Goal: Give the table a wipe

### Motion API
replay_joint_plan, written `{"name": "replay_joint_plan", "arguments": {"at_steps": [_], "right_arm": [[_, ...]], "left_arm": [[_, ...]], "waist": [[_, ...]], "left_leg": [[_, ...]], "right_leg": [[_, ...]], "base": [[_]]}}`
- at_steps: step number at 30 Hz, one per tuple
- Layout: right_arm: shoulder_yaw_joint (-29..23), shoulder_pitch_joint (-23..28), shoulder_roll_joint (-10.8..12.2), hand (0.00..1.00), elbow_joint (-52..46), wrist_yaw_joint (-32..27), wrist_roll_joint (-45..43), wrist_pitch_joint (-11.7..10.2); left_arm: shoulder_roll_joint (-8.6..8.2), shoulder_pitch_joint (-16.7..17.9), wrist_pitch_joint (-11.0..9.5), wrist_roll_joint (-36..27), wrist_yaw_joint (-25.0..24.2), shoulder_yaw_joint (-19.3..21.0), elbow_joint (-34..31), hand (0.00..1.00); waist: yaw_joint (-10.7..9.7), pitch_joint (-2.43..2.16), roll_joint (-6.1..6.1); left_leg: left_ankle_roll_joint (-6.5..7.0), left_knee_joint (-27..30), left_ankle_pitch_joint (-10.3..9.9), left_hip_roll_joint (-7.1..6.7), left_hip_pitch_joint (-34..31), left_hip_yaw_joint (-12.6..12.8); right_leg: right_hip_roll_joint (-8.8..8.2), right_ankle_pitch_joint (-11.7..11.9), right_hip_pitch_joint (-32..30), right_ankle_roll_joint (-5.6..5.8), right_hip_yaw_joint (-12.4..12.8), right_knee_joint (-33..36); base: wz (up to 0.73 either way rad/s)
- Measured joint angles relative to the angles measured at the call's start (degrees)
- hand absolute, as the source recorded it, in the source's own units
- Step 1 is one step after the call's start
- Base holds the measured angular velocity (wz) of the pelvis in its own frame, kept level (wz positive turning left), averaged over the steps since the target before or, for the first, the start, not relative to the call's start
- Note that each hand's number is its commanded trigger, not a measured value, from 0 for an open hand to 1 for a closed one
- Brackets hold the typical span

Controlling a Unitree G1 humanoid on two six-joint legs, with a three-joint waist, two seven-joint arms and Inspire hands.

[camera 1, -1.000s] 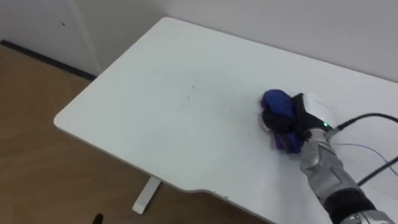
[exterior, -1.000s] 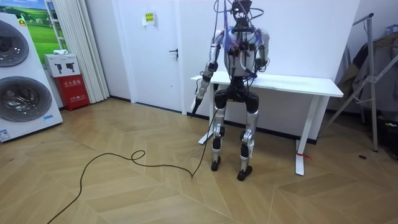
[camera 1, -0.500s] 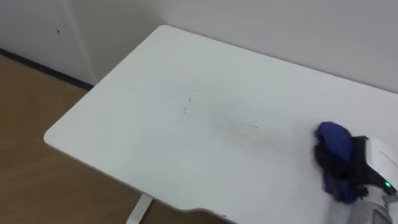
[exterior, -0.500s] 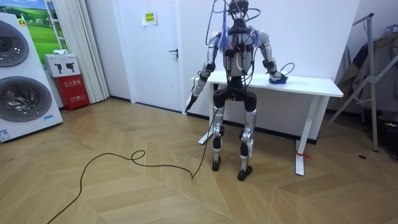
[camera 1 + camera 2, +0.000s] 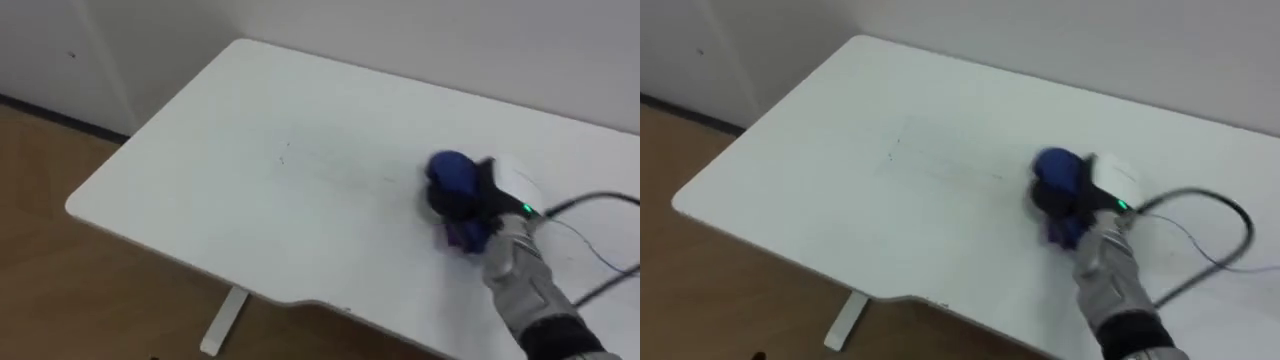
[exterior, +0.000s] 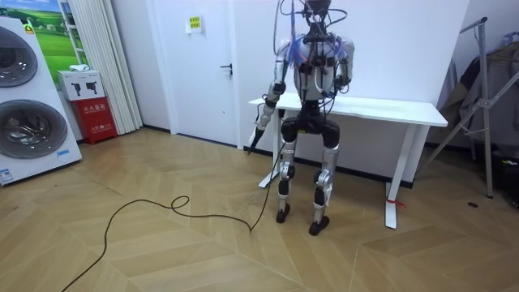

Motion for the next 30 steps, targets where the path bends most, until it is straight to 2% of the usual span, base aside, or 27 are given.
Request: {"name": "replay_joint_plan", "arguments": {"at_steps": [2,3,4,5,6,7,9,11,12,15,17,19,20,22,23,24,25,26,27,28,29,30], "right_arm": [[-0.68,-0.40,-0.46,1.00,1.39,-0.43,0.58,-1.38],[-2.10,0.75,-1.58,1.00,2.60,-0.71,0.94,-2.30],[-3.13,1.88,-2.20,1.00,3.63,-0.71,0.92,-2.49],[-5.01,4.61,-3.64,1.00,6.85,-0.94,0.89,-2.87],[-8.48,8.32,-4.58,1.00,9.59,-2.73,2.56,-5.62],[-10.14,9.82,-4.75,1.00,9.41,-3.67,2.55,-6.43],[-15.06,14.18,-7.09,1.00,10.77,-6.32,3.79,-9.09],[-19.72,16.81,-8.47,1.00,13.17,-7.40,4.50,-10.72],[-23.16,18.86,-8.91,1.00,13.98,-7.49,5.12,-10.74],[-28.25,24.96,-10.51,1.00,15.09,-8.53,8.12,-10.80],[-29.87,27.05,-10.61,1.00,15.82,-9.67,8.87,-10.77],[-29.73,27.54,-10.53,1.00,15.90,-10.10,9.19,-10.60],[-28.75,27.05,-10.40,1.00,15.57,-10.42,9.41,-9.76],[-26.39,25.05,-10.08,1.00,14.42,-10.81,10.14,-6.70],[-24.92,22.65,-8.97,1.00,14.07,-10.96,10.18,-3.53],[-22.81,20.18,-8.15,1.00,13.84,-11.03,10.16,-0.26],[-21.33,18.71,-7.45,1.00,13.42,-10.84,9.88,1.53],[-18.22,15.33,-5.54,1.00,12.64,-10.11,7.97,4.39],[-13.66,10.96,-3.39,1.00,11.18,-8.12,5.58,6.00],[-10.74,8.24,-1.80,1.00,10.84,-7.43,4.22,6.14],[-5.15,2.24,0.89,1.00,10.48,-5.61,1.55,5.80],[-1.97,-3.37,2.28,1.00,9.98,-3.68,-0.70,3.71]], "left_arm": [[0.17,3.19,0.04,-0.50,0.00,0.34,0.05,0.00],[0.16,5.00,0.06,-0.49,-0.26,1.41,-0.04,0.00],[0.14,5.64,0.07,-0.36,-0.47,2.17,-0.16,0.00],[0.14,6.64,0.09,0.13,-0.57,3.37,-0.18,0.00],[0.13,7.20,0.03,0.11,-0.59,4.64,0.02,0.00],[0.14,7.69,0.03,0.18,-0.59,5.06,0.14,0.00],[0.35,7.85,-0.34,0.15,-0.56,7.85,0.54,0.00],[0.88,7.40,-1.15,0.35,-0.48,9.66,0.94,0.00],[1.17,7.13,-1.70,1.14,-0.49,10.32,0.83,0.00],[1.32,6.23,-2.27,2.97,-0.40,11.36,-1.01,0.00],[1.52,5.36,-2.44,2.98,-0.38,11.25,-2.12,0.00],[1.76,3.94,-2.52,2.97,-0.18,10.24,-2.96,0.00],[2.02,2.88,-2.94,2.64,0.23,8.47,-3.25,0.00],[2.15,1.63,-3.42,2.58,0.63,4.68,-3.22,0.00],[1.98,0.29,-3.45,2.57,0.72,2.48,-2.87,0.00],[2.09,-1.14,-3.79,2.56,0.84,1.03,-0.94,0.00],[2.13,-2.13,-3.86,2.56,0.83,0.80,0.09,0.00],[2.43,-3.84,-4.31,2.55,0.89,0.61,2.71,0.00],[2.82,-4.97,-4.72,2.53,0.87,0.73,4.86,0.00],[3.02,-6.06,-4.67,2.37,0.84,0.56,5.75,0.00],[3.40,-7.41,-4.66,2.37,0.46,0.21,7.51,0.00],[3.80,-8.84,-4.70,2.21,-0.59,-0.24,8.33,0.00]], "waist": [[-0.23,-0.06,-0.28],[-0.57,-0.08,-0.89],[-0.58,0.02,-1.00],[-0.71,-0.15,-1.70],[-1.81,-0.12,-1.86],[-2.94,-0.19,-2.01],[-4.95,-0.15,-2.22],[-6.81,-0.28,-2.84],[-7.99,-0.55,-3.17],[-10.54,-1.14,-3.44],[-11.50,-1.20,-3.37],[-11.57,-1.26,-3.04],[-11.27,-1.30,-2.62],[-10.35,-1.12,-1.29],[-9.10,-1.07,-0.10],[-7.00,-0.99,0.68],[-5.76,-1.00,0.82],[-3.33,-0.99,0.86],[-1.23,-0.96,0.82],[-0.37,-0.86,0.84],[1.35,-0.58,0.96],[2.45,-0.01,0.94]], "left_leg": [[0.17,-0.44,0.37,-0.85,0.03,-1.54],[0.30,-0.52,0.42,-1.34,-0.03,-2.06],[0.39,-0.51,0.43,-1.52,-0.03,-2.14],[0.65,-0.45,0.31,-1.81,-0.02,-2.16],[0.87,-0.34,0.19,-2.07,-0.01,-2.16],[1.00,-0.31,0.21,-2.29,0.06,-2.09],[1.67,-0.29,-0.34,-2.68,0.72,-1.16],[1.86,-0.28,-0.74,-2.74,1.02,-0.55],[1.98,0.22,-1.23,-2.72,1.10,-0.14],[2.27,1.94,-2.94,-2.61,1.62,0.59],[2.41,2.61,-3.48,-2.41,2.43,1.20],[2.47,3.68,-4.22,-1.83,2.59,2.36],[2.50,4.81,-5.03,-1.25,2.76,3.13],[2.51,6.96,-6.43,0.19,2.78,4.62],[2.58,8.46,-7.23,1.64,2.52,6.34],[2.39,9.12,-7.54,2.96,2.41,7.60],[2.11,9.54,-7.70,3.61,2.25,8.36],[1.23,10.33,-8.03,4.71,1.82,9.46],[0.00,10.79,-8.08,5.95,0.87,9.72],[-0.66,11.01,-7.98,6.68,0.24,9.47],[-2.22,11.12,-7.51,8.09,-1.16,8.34],[-3.99,10.90,-6.67,9.63,-3.32,6.14]], "right_leg": [[-0.61,-0.44,0.70,0.49,-1.50,0.02],[-1.07,-0.78,1.29,1.03,-2.85,-0.02],[-1.28,-0.91,1.60,1.23,-3.19,-0.04],[-1.55,-0.99,2.12,1.37,-3.48,0.02],[-1.75,-0.99,2.77,1.39,-3.58,0.04],[-1.94,-1.07,3.13,1.52,-3.61,0.10],[-2.44,-1.56,3.83,2.32,-3.04,0.14],[-2.61,-1.70,4.19,2.55,-3.03,0.23],[-2.67,-1.73,4.39,2.60,-3.00,0.34],[-2.81,-1.82,5.73,2.75,-3.66,0.64],[-2.96,-1.88,5.96,2.86,-3.26,1.45],[-3.11,-1.96,5.90,2.98,-2.98,2.49],[-3.18,-2.08,5.97,3.17,-3.00,3.43],[-3.51,-2.10,5.44,3.21,-2.91,5.56],[-3.87,-2.21,3.97,3.35,-2.86,8.12],[-4.71,-3.16,1.28,3.36,-2.68,13.12],[-5.89,-4.03,-0.46,3.13,-2.67,16.79],[-9.33,-5.71,-2.88,3.12,-2.68,21.78],[-11.78,-6.06,-4.11,3.37,-1.42,21.99],[-12.75,-6.05,-5.07,3.43,-0.62,21.19],[-14.04,-5.65,-5.89,3.89,0.46,18.46],[-14.69,-3.86,-6.06,4.20,0.21,14.45]], "base": [[0.58],[0.57],[0.57],[0.55],[0.56],[0.43],[0.07],[-0.05],[-0.10],[-0.15],[-0.24],[-0.42],[-0.44],[-0.58],[-0.82],[-0.92],[-1.04],[-1.08],[-1.04],[-0.88],[-0.50],[-0.20]]}}
